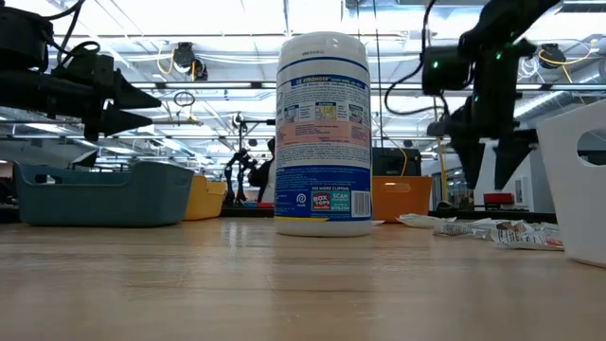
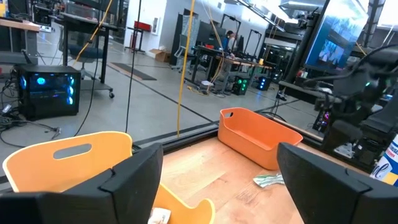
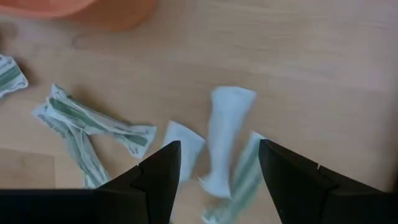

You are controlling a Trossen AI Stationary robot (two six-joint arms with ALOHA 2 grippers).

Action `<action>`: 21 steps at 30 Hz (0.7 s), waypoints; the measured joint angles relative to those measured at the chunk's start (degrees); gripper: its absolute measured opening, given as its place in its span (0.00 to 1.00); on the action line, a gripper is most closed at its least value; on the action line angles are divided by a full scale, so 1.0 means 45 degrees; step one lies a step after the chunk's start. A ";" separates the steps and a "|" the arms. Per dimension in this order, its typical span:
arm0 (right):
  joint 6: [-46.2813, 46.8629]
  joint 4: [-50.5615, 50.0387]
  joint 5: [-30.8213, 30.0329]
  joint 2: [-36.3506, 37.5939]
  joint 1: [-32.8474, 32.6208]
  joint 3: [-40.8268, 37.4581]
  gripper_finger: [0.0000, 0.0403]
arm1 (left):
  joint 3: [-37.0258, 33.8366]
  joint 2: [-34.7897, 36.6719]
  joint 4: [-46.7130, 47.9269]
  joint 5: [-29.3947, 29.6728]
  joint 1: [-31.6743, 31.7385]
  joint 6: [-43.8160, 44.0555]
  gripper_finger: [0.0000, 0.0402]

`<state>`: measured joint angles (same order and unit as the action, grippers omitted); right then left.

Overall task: Pick & Place First Aid Supplies
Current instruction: Put the green bandage into the white bin

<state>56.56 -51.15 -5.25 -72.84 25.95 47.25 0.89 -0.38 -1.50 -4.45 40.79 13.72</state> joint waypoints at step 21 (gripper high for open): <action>-0.0397 0.3042 0.0486 -0.2487 0.0831 -0.1051 0.37 | 0.0000 0.0002 -0.0003 0.0000 0.0001 0.0000 0.75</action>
<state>54.77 -37.46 -3.06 -84.03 29.69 42.52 0.89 -0.37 -1.51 -4.45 40.80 13.72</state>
